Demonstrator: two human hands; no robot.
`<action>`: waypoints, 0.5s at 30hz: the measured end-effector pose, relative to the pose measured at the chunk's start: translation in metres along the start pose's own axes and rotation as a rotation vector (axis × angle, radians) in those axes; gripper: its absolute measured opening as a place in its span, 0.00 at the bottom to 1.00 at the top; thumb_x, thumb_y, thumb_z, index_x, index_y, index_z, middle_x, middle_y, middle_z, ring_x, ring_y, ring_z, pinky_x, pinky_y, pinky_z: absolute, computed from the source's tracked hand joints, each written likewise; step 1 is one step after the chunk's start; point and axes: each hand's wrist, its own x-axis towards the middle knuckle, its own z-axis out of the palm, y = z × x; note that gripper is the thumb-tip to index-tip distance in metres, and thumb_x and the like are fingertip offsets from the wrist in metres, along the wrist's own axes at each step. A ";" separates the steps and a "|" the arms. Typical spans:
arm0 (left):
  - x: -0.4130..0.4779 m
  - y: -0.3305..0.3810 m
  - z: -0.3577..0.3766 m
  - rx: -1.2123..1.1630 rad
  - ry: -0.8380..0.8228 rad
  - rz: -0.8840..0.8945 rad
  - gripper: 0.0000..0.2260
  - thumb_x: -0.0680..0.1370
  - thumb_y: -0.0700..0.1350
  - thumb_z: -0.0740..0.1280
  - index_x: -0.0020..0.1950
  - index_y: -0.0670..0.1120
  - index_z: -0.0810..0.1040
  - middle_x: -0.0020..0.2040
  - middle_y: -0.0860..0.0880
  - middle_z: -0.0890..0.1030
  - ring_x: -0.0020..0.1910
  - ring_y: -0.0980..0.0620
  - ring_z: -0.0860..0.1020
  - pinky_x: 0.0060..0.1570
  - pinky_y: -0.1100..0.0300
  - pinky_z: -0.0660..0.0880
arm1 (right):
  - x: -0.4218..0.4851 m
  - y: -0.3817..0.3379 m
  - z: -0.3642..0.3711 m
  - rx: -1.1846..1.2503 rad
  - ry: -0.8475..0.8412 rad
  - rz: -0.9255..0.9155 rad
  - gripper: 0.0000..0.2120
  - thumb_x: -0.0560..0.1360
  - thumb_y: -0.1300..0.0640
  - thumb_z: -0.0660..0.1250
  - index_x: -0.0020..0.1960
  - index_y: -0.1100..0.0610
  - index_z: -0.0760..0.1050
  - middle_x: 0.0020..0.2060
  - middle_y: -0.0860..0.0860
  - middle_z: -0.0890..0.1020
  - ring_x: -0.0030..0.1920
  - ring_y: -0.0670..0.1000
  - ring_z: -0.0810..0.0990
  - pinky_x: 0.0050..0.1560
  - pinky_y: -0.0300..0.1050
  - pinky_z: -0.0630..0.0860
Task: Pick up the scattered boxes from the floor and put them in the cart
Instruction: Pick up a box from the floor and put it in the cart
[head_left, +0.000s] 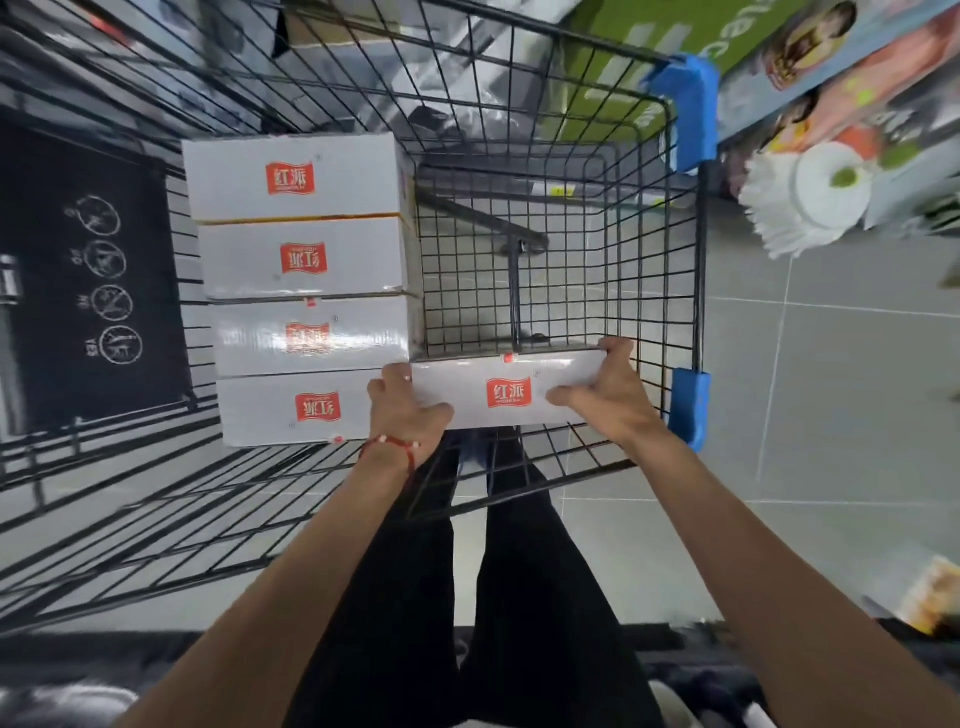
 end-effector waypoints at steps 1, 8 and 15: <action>-0.001 0.000 0.000 -0.002 0.000 -0.006 0.28 0.74 0.38 0.70 0.70 0.43 0.63 0.64 0.44 0.66 0.59 0.45 0.72 0.62 0.56 0.70 | 0.000 0.000 0.001 0.001 -0.002 0.002 0.44 0.70 0.60 0.79 0.76 0.55 0.55 0.55 0.48 0.76 0.60 0.55 0.78 0.65 0.51 0.76; -0.014 0.003 -0.005 -0.112 0.013 -0.036 0.30 0.77 0.40 0.69 0.76 0.43 0.61 0.69 0.44 0.65 0.66 0.42 0.71 0.59 0.58 0.67 | -0.010 -0.004 0.003 0.058 0.010 0.035 0.40 0.78 0.59 0.72 0.82 0.54 0.53 0.69 0.56 0.75 0.69 0.57 0.74 0.65 0.47 0.69; -0.041 0.018 -0.025 -0.162 0.022 0.054 0.23 0.80 0.43 0.66 0.74 0.45 0.67 0.72 0.46 0.70 0.65 0.45 0.72 0.66 0.55 0.67 | -0.054 -0.005 -0.003 0.149 0.158 -0.105 0.31 0.80 0.58 0.70 0.80 0.54 0.63 0.74 0.51 0.71 0.73 0.53 0.71 0.76 0.52 0.68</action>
